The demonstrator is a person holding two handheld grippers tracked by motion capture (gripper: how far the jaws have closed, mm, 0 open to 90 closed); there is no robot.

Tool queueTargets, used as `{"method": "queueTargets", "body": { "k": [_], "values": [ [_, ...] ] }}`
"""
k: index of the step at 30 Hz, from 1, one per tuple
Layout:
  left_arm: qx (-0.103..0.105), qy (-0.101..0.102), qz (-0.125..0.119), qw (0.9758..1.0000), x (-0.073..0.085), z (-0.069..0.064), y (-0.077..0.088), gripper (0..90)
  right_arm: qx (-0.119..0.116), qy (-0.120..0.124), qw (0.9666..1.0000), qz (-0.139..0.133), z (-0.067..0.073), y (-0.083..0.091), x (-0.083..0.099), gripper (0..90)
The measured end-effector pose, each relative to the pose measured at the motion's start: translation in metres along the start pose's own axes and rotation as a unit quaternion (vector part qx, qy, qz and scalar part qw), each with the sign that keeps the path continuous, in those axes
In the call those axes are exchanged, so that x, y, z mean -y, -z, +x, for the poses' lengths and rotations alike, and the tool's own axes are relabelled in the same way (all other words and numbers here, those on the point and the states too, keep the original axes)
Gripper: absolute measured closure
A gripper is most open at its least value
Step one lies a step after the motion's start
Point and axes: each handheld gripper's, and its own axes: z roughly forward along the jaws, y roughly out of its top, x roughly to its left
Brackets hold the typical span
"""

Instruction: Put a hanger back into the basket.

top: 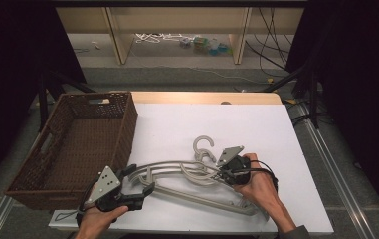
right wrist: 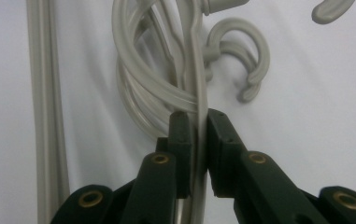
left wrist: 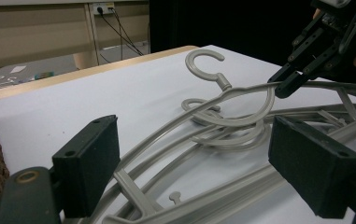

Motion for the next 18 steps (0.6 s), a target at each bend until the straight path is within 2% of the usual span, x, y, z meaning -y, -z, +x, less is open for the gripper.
{"method": "queueTargets", "body": {
  "k": [4, 5, 8, 11, 14, 15, 18],
  "values": [
    [0.003, 0.000, 0.007, 1.0000, -0.002, -0.001, -0.004, 16.0, 0.004, 0.010, 0.9998, -0.015, -0.003, 0.010, 0.001, 81.8],
    [0.005, -0.001, 0.005, 1.0000, -0.003, -0.001, -0.005, 16.0, 0.014, 0.008, 0.9994, -0.030, -0.004, 0.015, 0.002, 81.9],
    [0.008, -0.006, -0.001, 1.0000, -0.010, -0.005, -0.009, 16.0, 0.008, 0.015, 0.9992, -0.037, -0.005, 0.021, 0.003, 81.9],
    [0.007, -0.014, 0.007, 0.9999, -0.016, -0.008, -0.012, 16.1, 0.008, 0.026, 0.9988, -0.041, -0.003, 0.028, 0.004, 81.9],
    [0.013, -0.034, 0.013, 0.9992, -0.027, -0.011, -0.019, 16.6, 0.006, 0.039, 0.9984, -0.041, -0.001, 0.031, 0.005, 81.9],
    [0.015, -0.051, 0.011, 0.9985, -0.031, -0.011, -0.023, 16.6, 0.007, 0.040, 0.9982, -0.043, 0.001, 0.032, 0.006, 81.9],
    [0.026, -0.058, 0.034, 0.9974, -0.037, -0.015, -0.036, 16.0, 0.004, 0.046, 0.9979, -0.046, 0.004, 0.034, 0.008, 81.9]
  ]
}}
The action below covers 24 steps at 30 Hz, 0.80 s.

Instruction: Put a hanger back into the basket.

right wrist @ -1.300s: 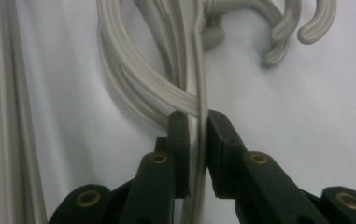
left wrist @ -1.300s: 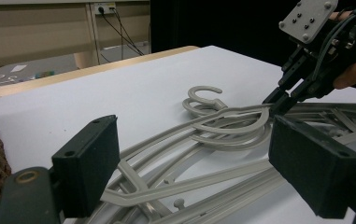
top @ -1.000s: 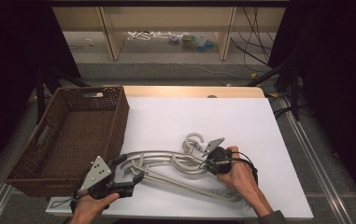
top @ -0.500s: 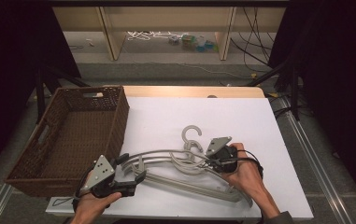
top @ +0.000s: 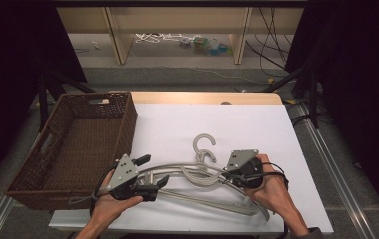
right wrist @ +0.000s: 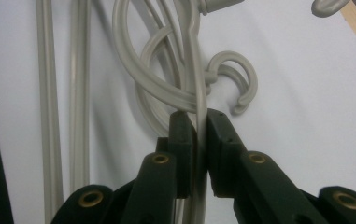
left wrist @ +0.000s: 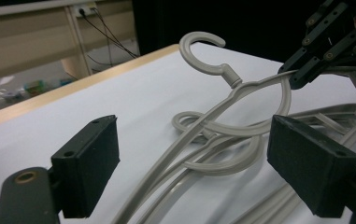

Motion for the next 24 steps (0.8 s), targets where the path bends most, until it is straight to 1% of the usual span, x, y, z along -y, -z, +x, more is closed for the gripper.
{"method": "queueTargets", "body": {
  "k": [1, 3, 6, 7, 8, 9, 11, 14, 15, 16, 17, 18, 19, 20, 21, 22, 23, 24],
  "values": [
    [0.002, -0.005, 0.009, 0.9999, -0.001, -0.001, -0.006, 16.2, 0.000, 0.004, 1.0000, 0.000, 0.001, 0.000, 0.000, 81.9],
    [0.013, -0.002, 0.026, 0.9996, -0.002, -0.003, -0.015, 17.7, -0.002, 0.004, 1.0000, 0.002, 0.003, 0.001, 0.000, 81.9],
    [0.019, -0.016, 0.048, 0.9985, -0.003, -0.005, -0.028, 19.9, -0.003, 0.010, 0.9999, 0.001, 0.006, 0.001, -0.001, 81.9],
    [0.021, -0.015, 0.054, 0.9982, -0.005, -0.005, -0.032, 19.9, -0.003, 0.010, 0.9999, 0.001, 0.006, 0.001, -0.001, 81.9],
    [0.022, -0.017, 0.058, 0.9979, -0.006, -0.005, -0.036, 19.9, -0.005, 0.013, 0.9999, 0.000, 0.007, 0.002, -0.001, 81.9],
    [0.020, -0.022, 0.063, 0.9976, -0.008, -0.005, -0.040, 23.0, -0.005, 0.016, 0.9999, 0.001, 0.007, 0.002, -0.001, 81.9],
    [0.026, -0.017, 0.066, 0.9973, -0.011, -0.006, -0.047, 23.9, -0.005, 0.015, 0.9999, 0.000, 0.007, 0.003, -0.001, 81.9],
    [0.034, -0.028, 0.074, 0.9963, -0.015, -0.009, -0.055, 26.0, -0.003, 0.020, 0.9998, -0.001, 0.008, 0.003, -0.003, 81.9],
    [0.036, -0.024, 0.077, 0.9961, -0.015, -0.010, -0.057, 27.3, -0.005, 0.020, 0.9998, -0.001, 0.008, 0.003, -0.003, 81.9],
    [0.041, -0.028, 0.079, 0.9957, -0.016, -0.011, -0.060, 28.3, -0.004, 0.023, 0.9997, -0.003, 0.009, 0.003, -0.003, 81.9],
    [0.048, -0.027, 0.086, 0.9948, -0.016, -0.012, -0.062, 30.3, -0.006, 0.023, 0.9997, -0.002, 0.010, 0.003, -0.004, 81.9],
    [0.053, -0.035, 0.091, 0.9939, -0.016, -0.013, -0.063, 32.3, -0.003, 0.026, 0.9997, -0.001, 0.010, 0.003, -0.004, 81.9],
    [0.054, -0.037, 0.093, 0.9935, -0.016, -0.015, -0.064, 32.8, -0.001, 0.033, 0.9995, -0.003, 0.011, 0.003, -0.006, 81.9],
    [0.059, -0.044, 0.094, 0.9928, -0.016, -0.016, -0.065, 33.2, -0.008, 0.031, 0.9995, -0.002, 0.012, 0.003, -0.006, 81.9],
    [0.064, -0.051, 0.098, 0.9918, -0.016, -0.016, -0.065, 33.2, -0.008, 0.031, 0.9995, -0.002, 0.012, 0.003, -0.006, 81.9],
    [0.064, -0.060, 0.105, 0.9906, -0.017, -0.016, -0.066, 34.8, -0.008, 0.033, 0.9994, -0.002, 0.012, 0.003, -0.006, 81.9],
    [0.066, -0.061, 0.101, 0.9909, -0.017, -0.017, -0.067, 38.4, -0.007, 0.031, 0.9995, -0.003, 0.013, 0.003, -0.007, 81.9],
    [0.071, -0.067, 0.111, 0.9890, -0.018, -0.016, -0.067, 40.0, -0.010, 0.033, 0.9994, -0.004, 0.014, 0.003, -0.008, 81.9]
  ]
}}
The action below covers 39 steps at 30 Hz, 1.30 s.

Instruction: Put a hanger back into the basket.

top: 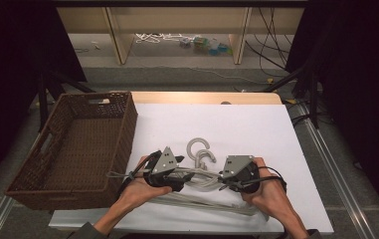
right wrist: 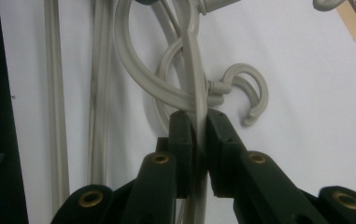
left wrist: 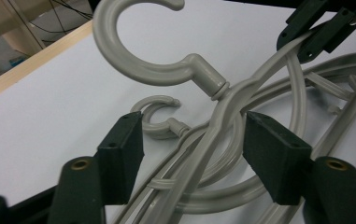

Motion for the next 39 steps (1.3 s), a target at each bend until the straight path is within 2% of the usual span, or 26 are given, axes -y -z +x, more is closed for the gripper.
{"method": "queueTargets", "body": {
  "k": [2, 3, 5, 8, 9, 10, 11, 12, 16, 17, 21, 22, 23, 26, 27, 28, 29, 30, 31, 32, 34, 35, 36, 37, 38, 39],
  "values": [
    [0.004, 0.005, -0.006, 1.0000, 0.000, 0.000, -0.003, 43.9, 0.003, 0.005, 1.0000, -0.005, 0.000, 0.000, -0.001, 81.9],
    [0.012, -0.004, 0.008, 0.9999, -0.001, 0.000, -0.005, 45.4, -0.001, 0.003, 1.0000, -0.002, 0.001, 0.001, -0.002, 81.9],
    [0.016, -0.008, 0.015, 0.9997, -0.001, -0.001, -0.006, 49.4, 0.003, 0.005, 1.0000, -0.002, 0.002, 0.001, -0.003, 81.9],
    [0.024, -0.027, 0.029, 0.9989, 0.000, -0.003, -0.011, 52.9, 0.002, 0.010, 0.9999, -0.001, 0.002, 0.002, -0.003, 81.9],
    [0.026, -0.030, 0.033, 0.9987, 0.000, -0.004, -0.012, 59.1, 0.001, 0.012, 0.9999, -0.001, 0.003, 0.002, -0.003, 81.9],
    [0.026, -0.033, 0.038, 0.9984, 0.000, -0.004, -0.013, 59.1, 0.001, 0.012, 0.9999, -0.001, 0.003, 0.002, -0.003, 81.9],
    [0.022, -0.044, 0.045, 0.9978, -0.001, -0.004, -0.014, 62.9, 0.001, 0.014, 0.9999, 0.000, 0.003, 0.002, -0.003, 81.9],
    [0.025, -0.046, 0.047, 0.9975, -0.001, -0.003, -0.013, 68.6, 0.000, 0.018, 0.9998, 0.003, 0.003, 0.001, -0.004, 81.9],
    [0.035, -0.057, 0.054, 0.9963, -0.004, -0.003, -0.010, 70.9, -0.004, 0.020, 0.9998, -0.002, 0.002, 0.001, -0.003, 81.8],
    [0.034, -0.065, 0.060, 0.9955, -0.005, -0.004, -0.009, 72.9, 0.002, 0.038, 0.9993, -0.003, 0.000, 0.001, -0.002, 81.4],
    [0.053, -0.095, 0.071, 0.9915, -0.008, -0.009, -0.005, 77.7, 0.018, 0.053, 0.9985, -0.003, -0.001, 0.001, -0.001, 79.0],
    [0.053, -0.095, 0.071, 0.9915, -0.008, -0.009, -0.005, 78.9, 0.018, 0.053, 0.9985, -0.003, -0.001, 0.001, -0.001, 79.0],
    [0.061, -0.102, 0.072, 0.9903, -0.008, -0.012, -0.005, 80.2, 0.026, 0.053, 0.9983, -0.003, -0.003, 0.002, -0.001, 76.4],
    [0.066, -0.095, 0.067, 0.9911, -0.008, -0.013, -0.004, 81.6, 0.032, 0.045, 0.9984, -0.007, -0.004, 0.004, 0.000, 74.7],
    [0.065, -0.092, 0.062, 0.9917, -0.009, -0.013, -0.003, 81.6, 0.031, 0.027, 0.9991, -0.014, -0.004, 0.006, 0.001, 73.1],
    [0.064, -0.094, 0.062, 0.9915, -0.010, -0.013, -0.001, 81.6, 0.031, 0.027, 0.9991, -0.014, -0.004, 0.006, 0.001, 73.1],
    [0.064, -0.092, 0.065, 0.9916, -0.011, -0.012, 0.001, 81.7, 0.043, 0.006, 0.9986, -0.030, -0.006, 0.009, 0.000, 61.8],
    [0.063, -0.085, 0.060, 0.9926, -0.012, -0.011, 0.002, 81.7, 0.043, 0.006, 0.9986, -0.030, -0.006, 0.009, 0.000, 61.8],
    [0.060, -0.080, 0.059, 0.9933, -0.013, -0.009, 0.005, 81.7, 0.060, -0.031, 0.9965, -0.049, -0.008, 0.015, 0.000, 49.8],
    [0.056, -0.074, 0.060, 0.9938, -0.014, -0.007, 0.007, 81.7, 0.060, -0.031, 0.9965, -0.049, -0.008, 0.015, 0.000, 49.8],
    [0.047, -0.064, 0.065, 0.9947, -0.015, -0.001, 0.011, 81.7, 0.075, -0.054, 0.9928, -0.077, -0.012, 0.021, 0.000, 41.2],
    [0.043, -0.061, 0.071, 0.9947, -0.014, 0.001, 0.013, 81.7, 0.088, -0.080, 0.9876, -0.103, -0.015, 0.026, 0.001, 36.8],
    [0.041, -0.055, 0.073, 0.9950, -0.013, 0.004, 0.014, 81.7, 0.091, -0.088, 0.9852, -0.115, -0.017, 0.027, 0.002, 34.3],
    [0.035, -0.048, 0.072, 0.9956, -0.012, 0.007, 0.014, 81.7, 0.091, -0.088, 0.9852, -0.115, -0.017, 0.027, 0.002, 34.3],
    [0.032, -0.040, 0.074, 0.9959, -0.012, 0.010, 0.015, 81.7, 0.102, -0.108, 0.9811, -0.124, -0.018, 0.029, 0.003, 28.8],
    [0.026, -0.035, 0.075, 0.9962, -0.011, 0.013, 0.016, 81.7, 0.102, -0.108, 0.9811, -0.124, -0.018, 0.029, 0.003, 28.8]
  ]
}}
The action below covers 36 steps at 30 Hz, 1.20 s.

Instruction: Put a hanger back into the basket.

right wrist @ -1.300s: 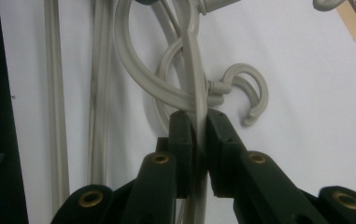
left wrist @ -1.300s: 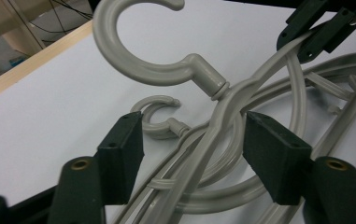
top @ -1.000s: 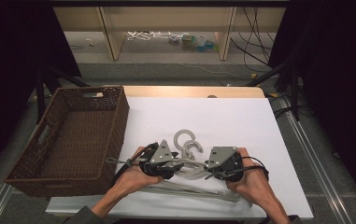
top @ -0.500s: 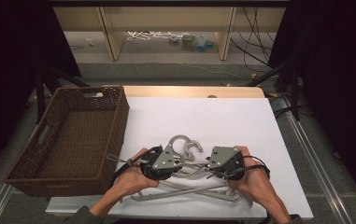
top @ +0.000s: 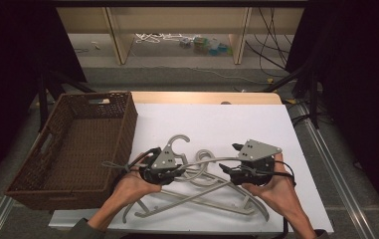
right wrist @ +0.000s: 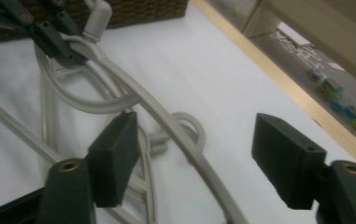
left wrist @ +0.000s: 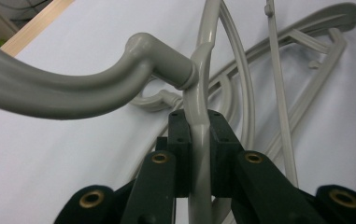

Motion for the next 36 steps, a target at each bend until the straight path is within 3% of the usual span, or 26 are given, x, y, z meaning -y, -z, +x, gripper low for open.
{"method": "queueTargets", "body": {
  "k": [4, 10, 12, 16, 17, 21, 24, 25, 30, 31, 32, 36],
  "values": [
    [-0.007, 0.032, -0.013, 0.9994, 0.002, 0.010, 0.006, 81.6, 0.004, -0.023, 0.9993, -0.029, 0.000, 0.003, 0.003, 27.8],
    [-0.019, 0.057, -0.027, 0.9978, 0.003, 0.026, 0.024, 81.7, -0.011, -0.045, 0.9973, -0.057, -0.001, 0.001, 0.010, 26.1],
    [-0.020, 0.079, -0.043, 0.9957, 0.005, 0.034, 0.031, 81.7, -0.020, -0.052, 0.9967, -0.060, 0.000, 0.000, 0.012, 26.1],
    [-0.033, 0.103, -0.059, 0.9923, 0.007, 0.046, 0.046, 81.7, -0.032, -0.053, 0.9967, -0.052, 0.008, -0.003, 0.022, 24.7],
    [-0.036, 0.116, -0.068, 0.9902, 0.006, 0.047, 0.048, 81.6, -0.034, -0.056, 0.9966, -0.049, 0.009, -0.004, 0.024, 24.2],
    [-0.041, 0.132, -0.078, 0.9873, 0.001, 0.055, 0.061, 81.7, -0.043, -0.066, 0.9960, -0.042, 0.013, -0.008, 0.035, 22.9],
    [-0.041, 0.129, -0.078, 0.9877, -0.004, 0.058, 0.070, 81.7, -0.040, -0.071, 0.9956, -0.045, 0.014, -0.009, 0.039, 21.9],
    [-0.038, 0.136, -0.084, 0.9864, -0.007, 0.058, 0.073, 81.6, -0.036, -0.078, 0.9954, -0.042, 0.014, -0.010, 0.040, 21.1],
    [-0.046, 0.141, -0.086, 0.9852, -0.017, 0.065, 0.091, 81.7, -0.033, -0.081, 0.9951, -0.045, 0.016, -0.012, 0.044, 21.0],
    [-0.043, 0.161, -0.090, 0.9819, -0.018, 0.066, 0.096, 81.6, -0.034, -0.081, 0.9951, -0.046, 0.017, -0.013, 0.045, 21.0],
    [-0.048, 0.139, -0.097, 0.9843, -0.020, 0.073, 0.101, 81.6, -0.034, -0.079, 0.9952, -0.046, 0.017, -0.013, 0.046, 21.0],
    [-0.068, 0.141, -0.102, 0.9824, -0.024, 0.086, 0.122, 81.6, -0.032, -0.079, 0.9954, -0.044, 0.018, -0.016, 0.048, 20.7]
  ]
}}
